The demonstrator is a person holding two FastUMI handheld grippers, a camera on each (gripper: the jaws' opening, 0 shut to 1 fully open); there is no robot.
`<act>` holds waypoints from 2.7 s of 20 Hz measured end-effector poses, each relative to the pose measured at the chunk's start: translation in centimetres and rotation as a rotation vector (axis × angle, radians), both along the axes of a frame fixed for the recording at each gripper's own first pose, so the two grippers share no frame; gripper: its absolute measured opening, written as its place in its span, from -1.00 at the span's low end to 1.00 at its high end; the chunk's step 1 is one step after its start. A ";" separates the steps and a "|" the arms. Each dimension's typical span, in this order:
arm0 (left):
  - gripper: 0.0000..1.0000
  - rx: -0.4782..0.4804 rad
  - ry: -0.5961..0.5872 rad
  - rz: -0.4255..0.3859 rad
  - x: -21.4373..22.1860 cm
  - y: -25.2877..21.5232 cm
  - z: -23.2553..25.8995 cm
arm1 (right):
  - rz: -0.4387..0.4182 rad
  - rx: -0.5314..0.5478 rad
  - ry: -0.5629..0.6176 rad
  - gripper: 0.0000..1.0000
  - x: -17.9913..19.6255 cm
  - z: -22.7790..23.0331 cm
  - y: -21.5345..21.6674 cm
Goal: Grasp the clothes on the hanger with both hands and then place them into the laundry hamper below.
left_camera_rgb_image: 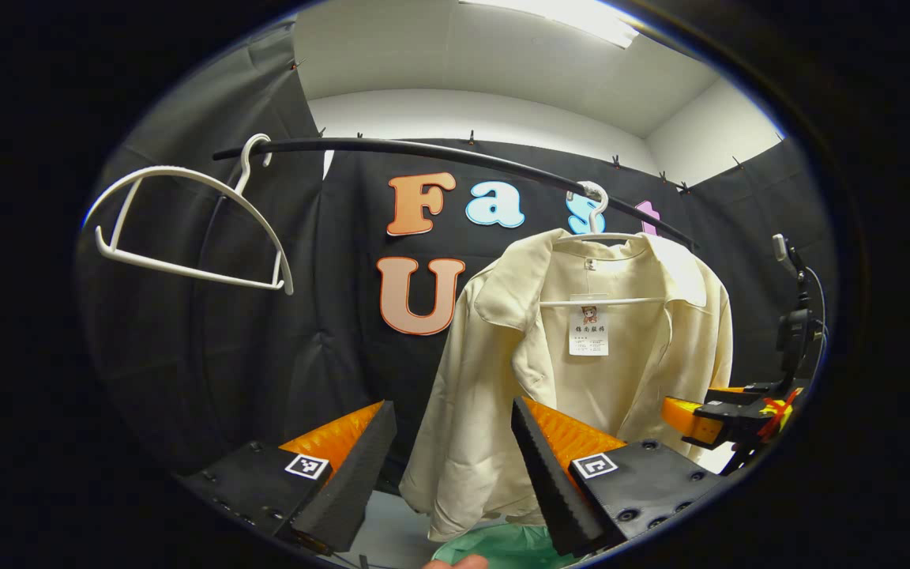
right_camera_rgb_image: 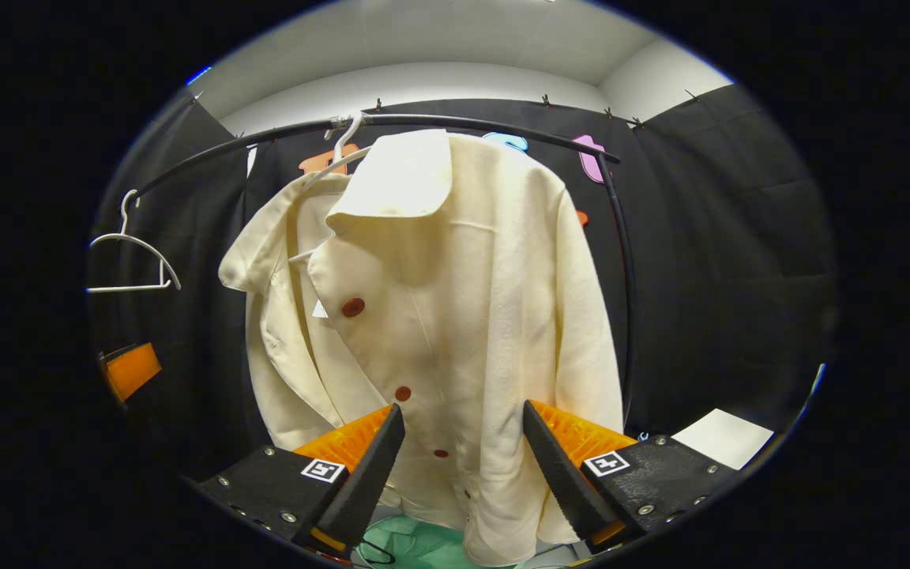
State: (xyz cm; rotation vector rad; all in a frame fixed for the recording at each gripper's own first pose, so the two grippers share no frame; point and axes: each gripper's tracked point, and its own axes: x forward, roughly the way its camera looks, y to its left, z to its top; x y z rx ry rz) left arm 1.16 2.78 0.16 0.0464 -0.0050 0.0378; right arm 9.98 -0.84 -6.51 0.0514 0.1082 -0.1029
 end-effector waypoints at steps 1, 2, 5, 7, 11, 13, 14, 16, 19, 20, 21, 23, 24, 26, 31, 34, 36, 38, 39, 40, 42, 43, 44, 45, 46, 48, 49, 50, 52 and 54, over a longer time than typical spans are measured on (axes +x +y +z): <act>0.92 0.008 -0.002 0.005 -0.1 0.2 0.0 | -0.024 -0.009 0.012 0.89 0.9 -0.6 0.1; 0.92 0.015 -0.005 0.010 -0.3 0.5 0.1 | -0.051 -0.016 0.021 0.89 1.5 -1.2 0.3; 0.92 0.015 -0.005 0.023 -1.0 1.2 0.2 | -0.066 -0.032 0.009 0.89 3.6 -1.4 1.8; 0.92 0.005 0.002 0.036 -1.4 1.8 0.0 | -0.061 -0.029 -0.005 0.89 4.3 -1.3 2.7; 0.92 -0.003 0.014 0.070 -1.7 3.4 -0.3 | -0.070 -0.003 0.024 0.89 5.2 -1.7 3.4; 1.00 -0.007 0.018 0.082 -1.8 3.9 -0.6 | -0.068 0.009 0.026 0.89 5.5 -1.8 3.8; 0.93 -0.009 0.019 0.085 -1.9 4.0 -0.6 | -0.078 0.013 0.033 0.89 5.7 -1.8 3.9; 0.92 -0.011 0.020 0.089 -1.8 4.2 -0.6 | -0.109 0.041 0.046 0.89 6.2 -1.7 4.0; 0.92 -0.019 0.021 0.094 -2.0 4.4 -0.8 | -0.176 0.047 0.025 0.89 7.9 -1.3 2.9; 1.00 -0.023 0.024 0.098 -2.0 4.5 -0.8 | -0.199 0.042 0.017 0.89 8.5 -1.2 2.3; 1.00 -0.025 0.027 0.103 -2.1 4.7 -1.0 | -0.225 0.040 0.011 0.89 9.2 -1.2 1.6; 1.00 -0.023 0.031 0.117 -2.5 5.2 -1.2 | -0.264 0.045 -0.001 0.89 10.2 -0.8 0.0; 1.00 -0.021 0.035 0.125 -2.6 5.4 -1.3 | -0.265 0.053 -0.013 0.89 10.1 -0.7 -0.7; 1.00 -0.021 0.044 0.137 -2.8 5.9 -1.7 | -0.269 0.063 -0.040 0.88 9.7 -0.2 -2.3; 0.92 -0.015 0.049 0.070 -1.2 3.4 -2.4 | -0.236 0.092 -0.049 -0.34 8.3 1.1 -4.3; 1.00 -0.008 0.044 -0.044 0.9 -0.9 -3.1 | -0.156 0.099 -0.033 -0.71 6.5 1.4 -4.2; 1.00 -0.009 0.043 -0.122 2.3 -4.2 -3.7 | -0.109 0.083 -0.025 -0.83 4.8 1.7 -4.5; 0.84 -0.014 0.036 -0.152 4.0 -6.9 -4.7 | -0.063 0.078 -0.021 -0.87 3.1 2.3 -4.4; 0.84 -0.016 0.034 -0.146 5.1 -7.9 -5.4 | -0.040 0.078 -0.018 -0.87 2.2 2.5 -4.3; 0.86 -0.019 0.034 -0.146 6.3 -8.7 -6.0 | -0.021 0.079 -0.014 -0.87 1.4 2.5 -4.2; 0.86 -0.033 0.040 -0.146 9.2 -10.3 -7.1 | 0.002 0.087 -0.006 -0.87 0.1 2.6 -4.1; 0.93 -0.051 0.040 -0.137 10.5 -10.8 -7.5 | 0.011 0.086 -0.002 -0.87 -0.5 2.4 -4.2; 0.94 -0.075 0.037 -0.121 11.6 -11.0 -7.7 | 0.017 0.083 0.000 -0.87 -0.8 2.4 -4.1; 0.94 -0.102 0.032 -0.098 12.4 -11.1 -7.8 | 0.026 0.079 0.004 -0.87 -1.0 2.4 -4.0; 1.00 -0.122 0.018 -0.071 13.2 -10.9 -7.8 | 0.031 0.071 0.007 -0.87 -1.3 2.5 -3.9; 0.93 -0.102 -0.015 0.011 15.0 -9.7 -8.0 | 0.040 0.058 0.009 -0.87 -1.8 2.6 -3.8; 0.96 -0.073 -0.032 0.056 15.8 -8.7 -8.1 | 0.043 0.054 0.009 -0.87 -1.9 2.7 -3.9; 1.00 -0.040 -0.042 0.095 16.3 -7.6 -8.0 | 0.047 0.052 0.010 -0.87 -2.1 2.7 -3.9; 0.92 0.043 -0.063 0.137 17.0 -6.0 -7.5 | 0.052 0.046 0.009 -0.87 -2.3 2.9 -4.0; 0.44 0.107 -0.090 0.162 17.1 -3.9 -6.2 | 0.055 0.044 0.002 -0.87 -2.5 3.1 -4.2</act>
